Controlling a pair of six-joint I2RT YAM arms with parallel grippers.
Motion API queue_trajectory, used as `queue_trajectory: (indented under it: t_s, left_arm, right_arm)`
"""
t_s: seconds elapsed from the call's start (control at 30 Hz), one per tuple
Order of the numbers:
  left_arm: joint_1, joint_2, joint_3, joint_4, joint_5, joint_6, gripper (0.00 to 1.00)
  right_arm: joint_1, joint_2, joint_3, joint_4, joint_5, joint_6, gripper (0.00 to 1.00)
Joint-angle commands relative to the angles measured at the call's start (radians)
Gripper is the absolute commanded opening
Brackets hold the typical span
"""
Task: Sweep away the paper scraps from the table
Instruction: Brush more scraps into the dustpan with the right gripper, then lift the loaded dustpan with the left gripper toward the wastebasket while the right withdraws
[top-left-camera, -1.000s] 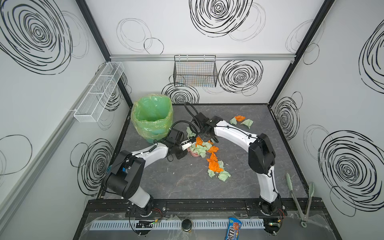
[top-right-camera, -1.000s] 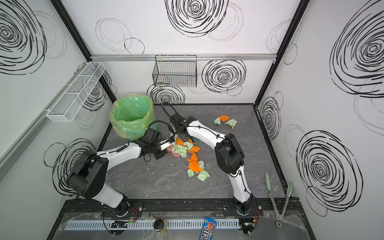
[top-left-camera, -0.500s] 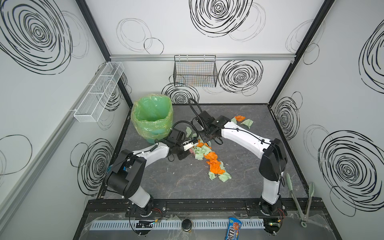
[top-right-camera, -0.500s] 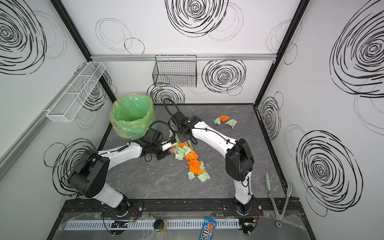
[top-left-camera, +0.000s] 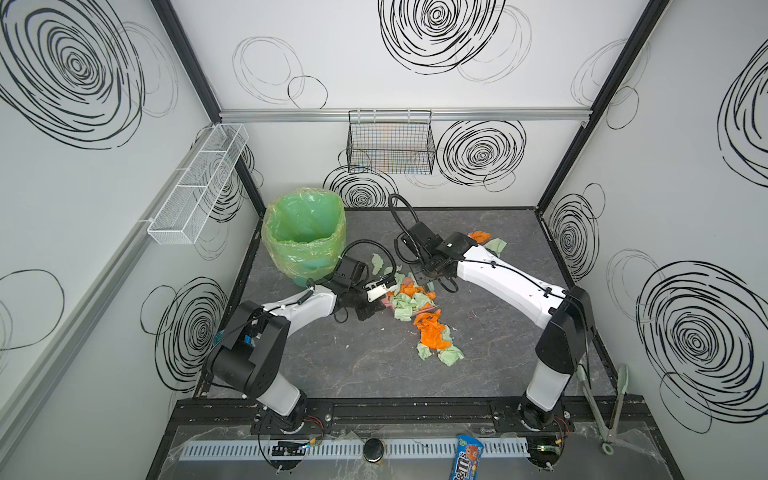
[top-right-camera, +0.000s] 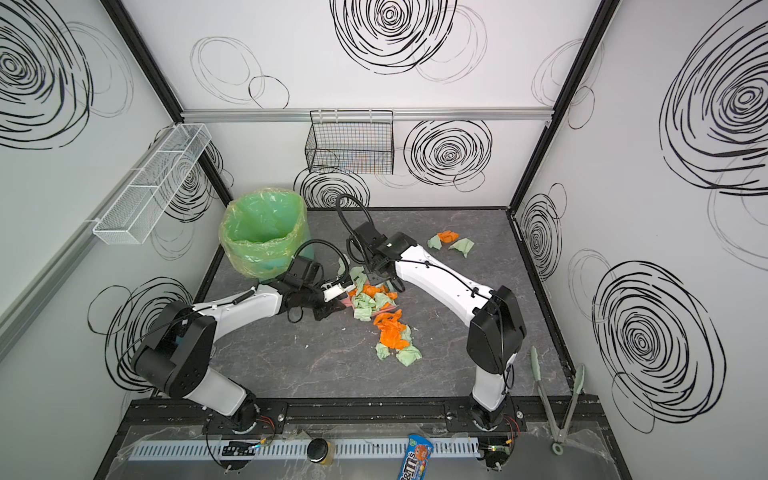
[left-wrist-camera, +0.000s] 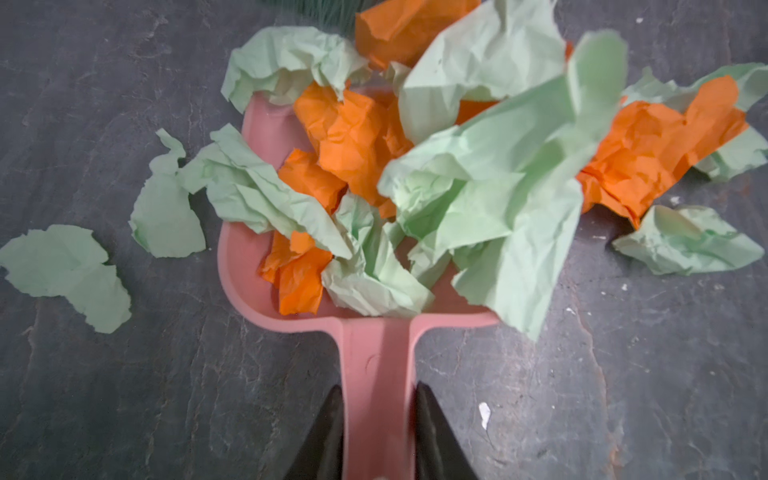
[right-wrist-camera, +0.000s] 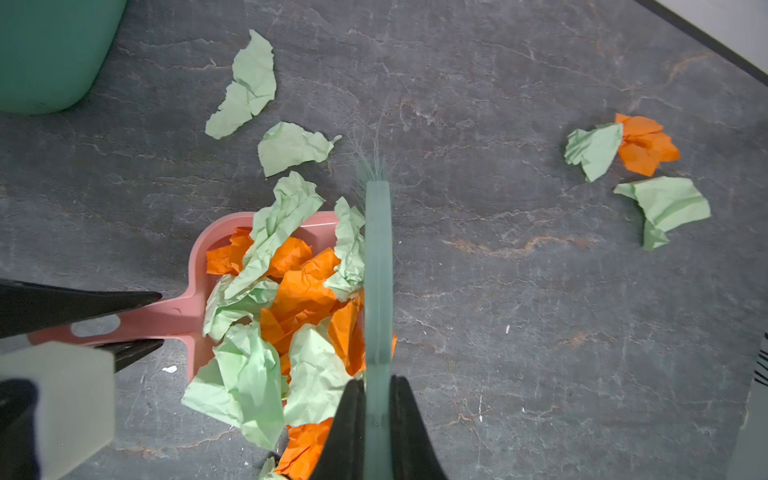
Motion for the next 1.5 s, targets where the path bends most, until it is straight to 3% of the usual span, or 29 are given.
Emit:
queue_trajectory:
  t_s: [0.0,0.27,0.47,0.73,1.0,1.27,1.47]
  left_arm:
    - [0.007,-0.023,-0.001,0.046,0.049,0.003,0.00]
    - [0.009,-0.057,-0.009,0.061,0.052,-0.004,0.00]
    - [0.010,-0.097,0.003,0.046,0.097,-0.011,0.00]
    - [0.011,-0.168,0.050,-0.021,0.122,-0.005,0.00]
    - [0.035,-0.267,0.146,-0.128,0.153,-0.005,0.00]
    - [0.114,-0.323,0.314,-0.303,0.180,0.039,0.00]
    - [0.248,-0.302,0.508,-0.500,0.261,0.126,0.00]
  right_arm:
    - [-0.009,-0.071,-0.009,-0.020,0.040,0.034,0.00]
    - [-0.025,-0.187,-0.018,-0.015,0.039,0.061,0.00]
    - [-0.053,-0.339,-0.140,0.087,0.023,0.060,0.00]
    - [-0.210,-0.588,-0.311,0.205,-0.024,0.063,0.00]
    - [-0.352,-0.686,-0.448,0.218,-0.102,0.037,0.00]
    - [-0.363,-0.716,-0.574,0.267,-0.145,0.044,0.00]
    - [-0.365,-0.730,-0.633,0.301,-0.166,0.052,0.00]
